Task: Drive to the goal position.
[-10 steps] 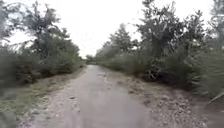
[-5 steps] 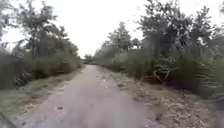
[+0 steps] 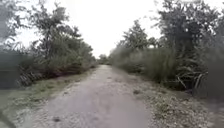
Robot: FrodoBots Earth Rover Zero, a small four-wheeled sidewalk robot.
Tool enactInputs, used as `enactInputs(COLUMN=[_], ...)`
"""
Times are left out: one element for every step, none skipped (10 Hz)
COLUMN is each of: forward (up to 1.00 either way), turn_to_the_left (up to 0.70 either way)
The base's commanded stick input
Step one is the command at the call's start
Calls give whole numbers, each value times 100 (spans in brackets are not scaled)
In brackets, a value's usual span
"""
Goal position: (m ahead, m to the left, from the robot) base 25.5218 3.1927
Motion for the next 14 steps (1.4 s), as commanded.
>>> enactInputs(forward=[70,70,70,70,70,70,70,70,70,70,70,70,70,70], turn_to_the_left=[0,0,0,0,0,0,0,0,0,0,0,0,0,0])
